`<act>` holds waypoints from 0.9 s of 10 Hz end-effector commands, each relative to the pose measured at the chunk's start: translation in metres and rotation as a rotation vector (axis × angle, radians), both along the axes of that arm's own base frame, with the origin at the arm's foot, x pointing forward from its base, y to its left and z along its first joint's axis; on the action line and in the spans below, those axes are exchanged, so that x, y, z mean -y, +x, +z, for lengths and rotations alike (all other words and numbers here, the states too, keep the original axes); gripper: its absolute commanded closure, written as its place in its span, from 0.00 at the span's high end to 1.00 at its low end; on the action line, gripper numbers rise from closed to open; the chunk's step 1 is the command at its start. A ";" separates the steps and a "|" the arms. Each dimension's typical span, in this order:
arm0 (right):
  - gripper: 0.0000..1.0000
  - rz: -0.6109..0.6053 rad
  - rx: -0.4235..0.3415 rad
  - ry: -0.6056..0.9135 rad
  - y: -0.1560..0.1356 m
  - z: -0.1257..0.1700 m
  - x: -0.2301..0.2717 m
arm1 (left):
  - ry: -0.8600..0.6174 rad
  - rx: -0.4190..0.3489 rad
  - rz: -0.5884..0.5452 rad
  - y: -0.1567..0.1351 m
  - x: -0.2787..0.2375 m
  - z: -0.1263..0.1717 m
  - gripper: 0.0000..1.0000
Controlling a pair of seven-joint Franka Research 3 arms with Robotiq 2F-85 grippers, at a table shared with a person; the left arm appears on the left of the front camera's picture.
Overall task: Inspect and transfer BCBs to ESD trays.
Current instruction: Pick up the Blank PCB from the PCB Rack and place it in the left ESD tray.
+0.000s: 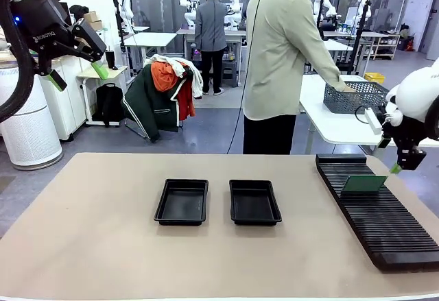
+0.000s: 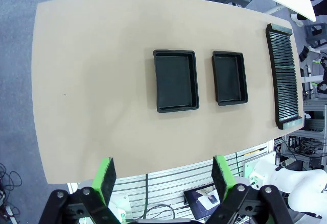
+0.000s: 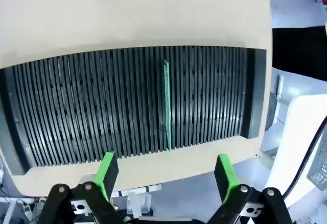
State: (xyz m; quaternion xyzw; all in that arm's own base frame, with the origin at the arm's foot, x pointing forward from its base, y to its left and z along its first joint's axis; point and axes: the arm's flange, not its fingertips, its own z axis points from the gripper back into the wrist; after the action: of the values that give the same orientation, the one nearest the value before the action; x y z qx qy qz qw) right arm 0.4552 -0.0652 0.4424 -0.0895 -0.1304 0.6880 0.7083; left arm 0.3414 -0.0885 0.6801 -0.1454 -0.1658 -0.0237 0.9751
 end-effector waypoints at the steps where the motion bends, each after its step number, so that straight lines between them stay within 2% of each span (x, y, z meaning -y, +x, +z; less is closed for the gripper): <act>1: 1.00 0.040 -0.005 -0.016 0.015 -0.014 0.000 | -0.008 0.001 -0.001 -0.001 0.000 -0.001 1.00; 3: 1.00 0.028 -0.024 -0.031 0.025 -0.029 -0.007 | -0.008 0.001 -0.001 -0.001 0.000 -0.001 1.00; 9: 1.00 0.011 -0.021 -0.056 0.055 -0.063 -0.013 | -0.008 0.001 -0.001 -0.001 0.000 -0.001 1.00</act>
State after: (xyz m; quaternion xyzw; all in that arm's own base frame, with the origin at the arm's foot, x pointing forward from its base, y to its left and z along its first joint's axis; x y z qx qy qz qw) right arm 0.5033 -0.0514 0.3837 -0.0933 -0.0983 0.7047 0.6964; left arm 0.3414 -0.0885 0.6803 -0.1454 -0.1661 -0.0238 0.9750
